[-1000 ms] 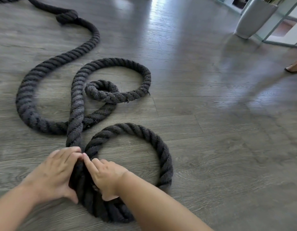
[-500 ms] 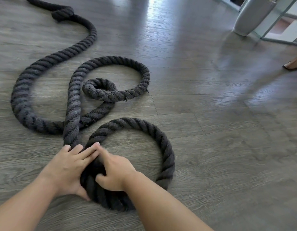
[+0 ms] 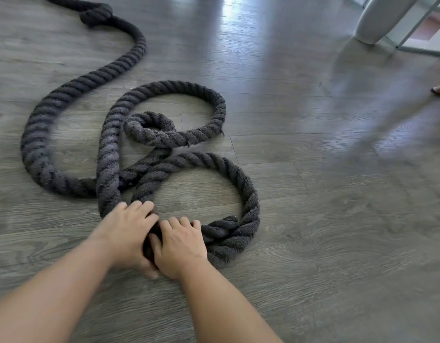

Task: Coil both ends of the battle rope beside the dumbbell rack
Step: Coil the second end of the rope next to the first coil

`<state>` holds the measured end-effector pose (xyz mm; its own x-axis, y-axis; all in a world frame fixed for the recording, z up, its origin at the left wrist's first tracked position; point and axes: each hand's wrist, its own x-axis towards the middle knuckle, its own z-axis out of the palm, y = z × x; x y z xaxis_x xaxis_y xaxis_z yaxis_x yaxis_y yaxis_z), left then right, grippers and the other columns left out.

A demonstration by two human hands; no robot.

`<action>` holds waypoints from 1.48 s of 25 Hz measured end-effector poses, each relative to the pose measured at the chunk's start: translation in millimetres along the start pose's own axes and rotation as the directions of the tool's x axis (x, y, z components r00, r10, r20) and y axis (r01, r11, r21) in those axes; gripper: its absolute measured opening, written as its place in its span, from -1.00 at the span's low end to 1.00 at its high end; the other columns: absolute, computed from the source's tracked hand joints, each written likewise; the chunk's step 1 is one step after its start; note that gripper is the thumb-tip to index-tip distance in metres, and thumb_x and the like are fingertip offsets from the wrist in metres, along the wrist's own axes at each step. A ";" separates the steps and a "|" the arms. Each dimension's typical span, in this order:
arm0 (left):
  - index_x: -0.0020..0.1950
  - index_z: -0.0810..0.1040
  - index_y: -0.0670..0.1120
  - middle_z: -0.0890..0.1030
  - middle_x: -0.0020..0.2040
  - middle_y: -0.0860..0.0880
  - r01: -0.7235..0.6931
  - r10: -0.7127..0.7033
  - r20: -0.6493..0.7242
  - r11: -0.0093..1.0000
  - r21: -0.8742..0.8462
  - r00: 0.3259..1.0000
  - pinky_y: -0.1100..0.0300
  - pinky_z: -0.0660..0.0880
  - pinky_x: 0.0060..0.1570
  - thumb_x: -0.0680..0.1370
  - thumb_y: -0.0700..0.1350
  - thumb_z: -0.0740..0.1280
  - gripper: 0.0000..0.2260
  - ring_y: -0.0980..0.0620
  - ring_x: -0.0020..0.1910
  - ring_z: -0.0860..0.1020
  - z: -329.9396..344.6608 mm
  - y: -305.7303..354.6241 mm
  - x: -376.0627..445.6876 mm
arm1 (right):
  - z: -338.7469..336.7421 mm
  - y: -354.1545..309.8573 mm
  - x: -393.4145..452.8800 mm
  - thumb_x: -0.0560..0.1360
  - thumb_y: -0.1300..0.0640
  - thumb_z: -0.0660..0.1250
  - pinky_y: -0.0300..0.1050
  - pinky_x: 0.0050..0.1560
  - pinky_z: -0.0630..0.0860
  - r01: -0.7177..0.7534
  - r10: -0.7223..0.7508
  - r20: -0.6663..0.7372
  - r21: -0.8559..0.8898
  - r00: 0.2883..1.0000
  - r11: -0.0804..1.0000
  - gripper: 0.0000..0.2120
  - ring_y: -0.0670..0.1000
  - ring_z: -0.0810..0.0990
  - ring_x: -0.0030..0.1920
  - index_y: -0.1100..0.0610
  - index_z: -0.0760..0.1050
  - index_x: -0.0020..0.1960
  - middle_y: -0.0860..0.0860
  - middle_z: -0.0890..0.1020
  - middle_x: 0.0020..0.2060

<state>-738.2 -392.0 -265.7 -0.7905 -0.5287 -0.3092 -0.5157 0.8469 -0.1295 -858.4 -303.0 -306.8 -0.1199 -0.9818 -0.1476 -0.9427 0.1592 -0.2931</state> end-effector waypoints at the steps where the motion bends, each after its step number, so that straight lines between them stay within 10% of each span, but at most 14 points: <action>1: 0.36 0.46 0.01 0.33 0.45 -0.09 -0.039 0.031 0.088 0.995 0.088 0.996 -0.17 0.33 0.31 0.04 0.56 0.33 0.01 -0.14 0.39 0.36 -6.1 -12.7 2.9 | -0.1 0.8 0.1 0.65 -0.11 0.05 0.20 0.18 0.25 0.030 -0.030 -0.005 -0.023 1.000 0.999 -0.63 0.20 0.42 0.16 0.14 0.46 0.16 0.12 0.56 0.13; 4: 0.58 0.14 0.04 -0.05 0.64 -0.01 -0.112 0.080 0.284 0.989 0.098 0.955 -0.20 -0.13 0.53 0.11 0.54 0.37 0.16 -0.07 0.61 -0.15 -16.0 -29.5 2.5 | -1.0 6.3 -2.2 0.65 -0.09 0.09 0.19 0.13 0.30 0.148 -0.150 -0.023 -0.068 0.988 0.987 -0.62 0.20 0.47 0.08 0.18 0.50 0.10 0.14 0.58 0.04; 7: 0.12 0.55 -0.07 0.59 0.12 -0.05 -0.184 0.183 0.059 0.983 0.018 0.981 -0.15 0.39 0.18 0.03 0.58 0.31 -0.08 -0.18 0.23 0.50 -0.2 -6.5 -2.4 | -1.2 26.1 -8.1 0.61 -0.11 0.06 0.14 0.07 0.37 0.292 -0.296 -0.018 -0.103 0.955 0.951 -0.59 0.19 0.52 -0.04 0.16 0.53 -0.01 0.10 0.60 -0.08; 9: -0.20 0.51 -0.08 0.54 -0.24 -0.07 -0.234 0.233 -0.143 0.972 0.010 0.962 -0.05 0.38 -0.15 0.04 0.54 0.31 -0.28 -0.15 -0.20 0.51 18.0 14.2 -6.9 | -1.0 45.7 -12.2 0.60 -0.13 0.07 0.08 0.06 0.39 0.348 -0.354 -0.005 -0.168 0.935 0.922 -0.61 0.14 0.54 -0.08 0.11 0.55 -0.03 0.04 0.61 -0.12; 12: -0.17 0.50 -0.10 0.56 -0.24 -0.13 -0.075 0.073 -0.078 0.997 -0.024 0.994 -0.06 0.31 -0.12 0.11 0.53 0.25 -0.29 -0.13 -0.21 0.49 14.0 48.0 -6.8 | -12.0 64.2 -17.7 0.63 -0.17 0.01 0.15 0.23 0.20 0.332 -0.332 0.034 -0.190 0.943 0.924 -0.58 0.17 0.50 0.05 0.03 0.55 0.07 0.05 0.57 -0.02; 16: 0.15 0.42 -0.04 0.55 0.06 -0.03 0.223 -0.218 0.085 0.973 -0.057 0.972 -0.09 0.24 0.05 0.31 0.49 0.11 -0.30 -0.12 0.06 0.48 -6.4 87.4 -3.4 | -15.2 37.7 -25.0 0.62 -0.21 0.02 0.27 0.41 -0.37 -0.178 0.178 -0.025 -0.014 0.984 0.984 -0.56 0.21 0.04 0.52 -0.05 0.50 0.30 0.12 0.24 0.49; 18: 0.21 0.41 -0.02 0.53 0.10 0.00 0.271 -0.265 0.106 0.961 -0.055 0.959 -0.08 0.26 0.05 0.42 0.34 0.08 -0.45 -0.14 0.08 0.46 -13.0 106.1 1.4 | -15.1 20.9 -26.1 0.48 -0.31 0.16 0.37 0.41 -0.33 -0.627 0.632 0.024 0.168 0.774 0.761 -0.28 0.30 -0.22 0.54 -0.06 0.16 0.57 0.14 -0.12 0.59; 21: 0.22 0.42 -0.03 0.53 0.10 0.01 0.233 -0.230 0.040 0.969 -0.081 0.972 -0.08 0.25 0.06 0.37 0.43 -0.11 -0.29 -0.12 0.10 0.44 -3.7 105.2 -5.6 | -14.5 17.4 -22.6 0.27 -0.44 0.32 0.46 0.44 -0.13 -0.830 0.832 0.199 0.352 0.519 0.433 0.23 0.36 -0.21 0.54 0.06 -0.30 0.61 0.17 -0.24 0.58; 26: 0.43 0.38 0.01 0.44 0.36 0.06 -0.158 0.169 0.080 0.979 -0.127 0.982 0.03 0.19 0.38 0.16 0.66 0.17 0.04 -0.01 0.36 0.36 7.9 14.8 -39.3 | -10.5 37.8 -22.0 0.31 -0.34 0.38 0.40 0.49 -0.03 -0.739 0.747 0.097 0.272 0.658 0.616 0.19 0.18 -0.08 0.59 0.11 -0.27 0.61 0.17 -0.15 0.58; 31: 0.61 -0.24 0.13 -0.31 0.53 0.14 -0.134 0.155 0.253 0.986 -0.101 0.955 -0.07 -0.32 0.52 0.15 0.72 -0.14 0.16 0.10 0.56 -0.30 1.5 -30.1 -43.1 | -29.9 74.2 -18.5 0.37 -0.33 0.37 0.41 0.49 -0.04 -0.610 0.597 0.125 0.151 0.792 0.778 0.15 0.19 -0.03 0.59 0.13 -0.26 0.62 0.19 -0.14 0.59; 37: 0.53 0.36 -0.12 0.27 0.57 -0.16 0.075 -0.082 -0.017 0.965 -0.250 0.997 -0.27 0.13 0.36 0.59 0.41 -0.03 -0.25 -0.10 0.56 0.18 54.5 43.9 -61.4 | -49.0 110.6 -7.0 0.38 -0.29 0.39 0.43 0.49 -0.09 -0.488 0.473 0.202 0.029 0.857 0.872 0.16 0.15 -0.11 0.61 0.11 -0.30 0.61 0.15 -0.20 0.60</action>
<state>-694.2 -319.2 -303.7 -0.7512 -0.5970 -0.2814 -0.6396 0.7637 0.0872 -977.1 -283.6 -291.8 -0.4858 -0.7454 -0.4564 -0.7548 0.6211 -0.2110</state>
